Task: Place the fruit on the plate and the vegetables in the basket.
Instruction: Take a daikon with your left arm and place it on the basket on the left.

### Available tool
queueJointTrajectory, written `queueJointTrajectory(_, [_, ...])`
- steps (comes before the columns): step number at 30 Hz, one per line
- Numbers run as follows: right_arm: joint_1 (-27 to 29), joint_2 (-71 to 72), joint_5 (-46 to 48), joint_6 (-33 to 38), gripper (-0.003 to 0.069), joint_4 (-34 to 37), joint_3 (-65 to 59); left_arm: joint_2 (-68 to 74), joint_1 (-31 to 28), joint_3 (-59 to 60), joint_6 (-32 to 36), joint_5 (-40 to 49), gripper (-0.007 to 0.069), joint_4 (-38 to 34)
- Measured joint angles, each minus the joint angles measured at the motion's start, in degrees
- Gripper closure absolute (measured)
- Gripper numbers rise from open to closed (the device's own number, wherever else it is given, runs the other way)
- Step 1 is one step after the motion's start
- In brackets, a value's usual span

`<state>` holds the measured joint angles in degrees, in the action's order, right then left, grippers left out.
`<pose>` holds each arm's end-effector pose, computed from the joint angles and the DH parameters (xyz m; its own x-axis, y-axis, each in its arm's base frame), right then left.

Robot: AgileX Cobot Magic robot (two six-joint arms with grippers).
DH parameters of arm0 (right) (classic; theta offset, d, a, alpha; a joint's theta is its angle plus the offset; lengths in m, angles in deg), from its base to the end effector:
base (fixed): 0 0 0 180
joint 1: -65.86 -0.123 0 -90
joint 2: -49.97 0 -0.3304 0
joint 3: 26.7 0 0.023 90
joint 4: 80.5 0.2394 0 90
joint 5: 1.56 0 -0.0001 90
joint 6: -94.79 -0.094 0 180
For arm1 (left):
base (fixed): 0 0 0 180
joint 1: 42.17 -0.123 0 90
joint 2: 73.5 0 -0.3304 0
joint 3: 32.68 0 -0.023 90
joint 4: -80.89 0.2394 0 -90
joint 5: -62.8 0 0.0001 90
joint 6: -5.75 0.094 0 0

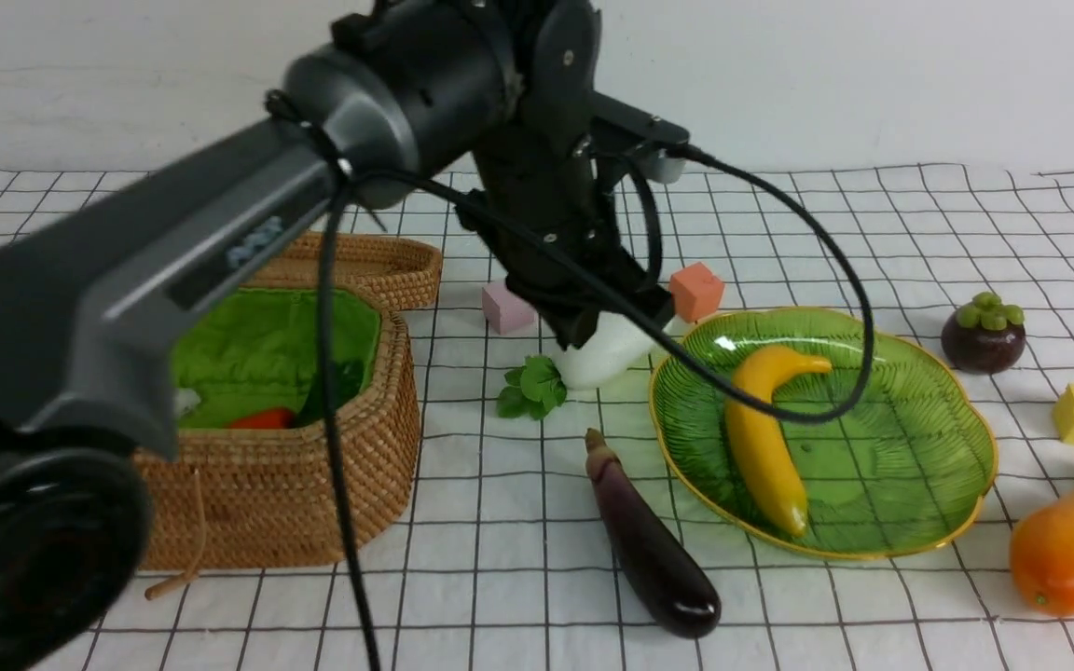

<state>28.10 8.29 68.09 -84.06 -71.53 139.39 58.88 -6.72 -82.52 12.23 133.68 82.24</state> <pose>0.0025 0.0194 0.4435 -0.4776 -0.3265 -0.8157 -0.6842 0.7206 0.1123 0.4078 -0.2877 0.3369 -0.6543 0.6137 -0.4419 0.6554 0.7517 0.0737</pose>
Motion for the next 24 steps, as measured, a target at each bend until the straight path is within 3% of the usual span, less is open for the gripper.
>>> queueJointTrajectory(2, [0.00,0.00,0.49,-0.06,0.0421,0.19,0.00,2.09,0.00,-3.25,0.89,0.00,0.0496,0.00])
queueJointTrajectory(8, [0.00,0.00,1.42,-0.10,0.0421,0.26,0.00,8.98,-0.29,-7.87,5.07,-1.82,0.0188,0.29])
queueJointTrajectory(12, [0.00,0.00,1.44,-0.10,0.0421,0.26,0.00,13.02,-1.84,-7.87,5.12,-4.08,0.0081,1.30])
queueJointTrajectory(24, [0.00,0.00,1.49,-0.10,0.0421,0.26,0.00,16.22,-4.01,-7.98,5.56,-10.42,0.0060,1.34])
